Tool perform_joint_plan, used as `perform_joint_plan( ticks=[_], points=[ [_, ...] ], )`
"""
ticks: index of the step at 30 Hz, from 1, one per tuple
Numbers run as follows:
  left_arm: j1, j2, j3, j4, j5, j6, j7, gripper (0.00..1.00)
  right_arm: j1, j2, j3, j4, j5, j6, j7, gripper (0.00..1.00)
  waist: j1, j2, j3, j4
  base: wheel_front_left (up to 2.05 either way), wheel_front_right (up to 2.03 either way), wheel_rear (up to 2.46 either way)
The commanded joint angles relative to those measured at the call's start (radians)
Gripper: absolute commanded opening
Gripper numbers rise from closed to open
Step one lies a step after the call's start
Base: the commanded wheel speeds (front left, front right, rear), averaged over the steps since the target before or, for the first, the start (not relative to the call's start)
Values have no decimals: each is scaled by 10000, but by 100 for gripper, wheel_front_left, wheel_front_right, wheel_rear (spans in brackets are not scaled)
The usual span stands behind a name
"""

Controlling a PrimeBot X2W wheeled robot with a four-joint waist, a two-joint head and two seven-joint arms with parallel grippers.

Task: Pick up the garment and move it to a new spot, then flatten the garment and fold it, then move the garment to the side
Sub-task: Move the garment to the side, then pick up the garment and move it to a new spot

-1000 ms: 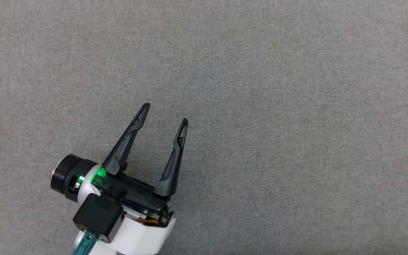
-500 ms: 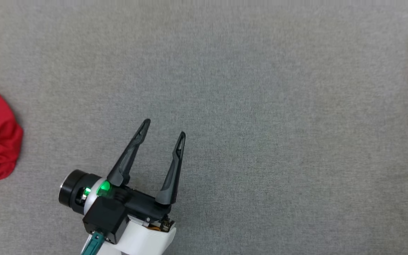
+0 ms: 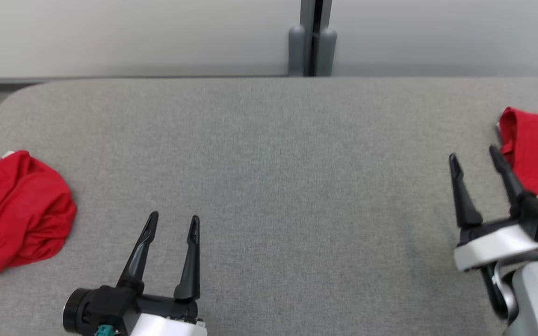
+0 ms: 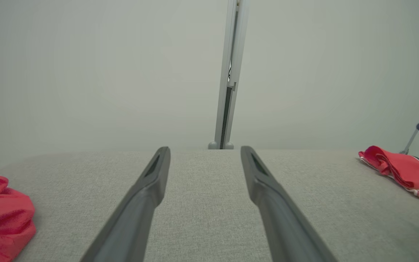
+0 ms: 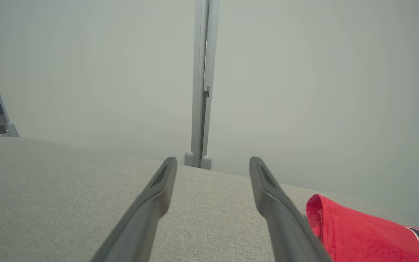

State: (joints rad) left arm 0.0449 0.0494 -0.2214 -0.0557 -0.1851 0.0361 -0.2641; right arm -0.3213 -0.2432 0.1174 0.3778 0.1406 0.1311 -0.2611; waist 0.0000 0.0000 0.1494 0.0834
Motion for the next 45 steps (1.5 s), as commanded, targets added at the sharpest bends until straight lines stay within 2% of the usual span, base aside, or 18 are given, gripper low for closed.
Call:
perform_joint_plan(
  ticks=[1,10,17,23,31,45],
  points=[
    [109,29,76,6,-48,72,-2,100,335,71,-15,-157,69,-9,-48,100,0,0,-643,-21,0,0,0],
    [983,29,554,-507,292,613,-1,100,2387,1292,-625,-2451,-524,-9,-50,100,0,0,-1605,-48,0,0,0],
    [1674,30,612,-174,588,699,-1,100,3862,1765,-680,-2202,-865,-7,-34,100,0,0,-2148,-28,0,0,0],
    [1930,26,774,641,510,516,-1,100,4329,1879,-650,-2209,-435,-7,-34,100,0,0,-2445,-156,0,0,0],
    [1915,30,921,1105,608,397,0,100,4444,1916,-558,-2198,-498,-7,-35,100,0,0,-2527,-271,0,0,0],
    [1854,30,859,1208,421,510,0,100,4483,1922,-347,-2148,-370,-7,-35,100,0,0,-2527,-224,0,0,0]
  ],
)
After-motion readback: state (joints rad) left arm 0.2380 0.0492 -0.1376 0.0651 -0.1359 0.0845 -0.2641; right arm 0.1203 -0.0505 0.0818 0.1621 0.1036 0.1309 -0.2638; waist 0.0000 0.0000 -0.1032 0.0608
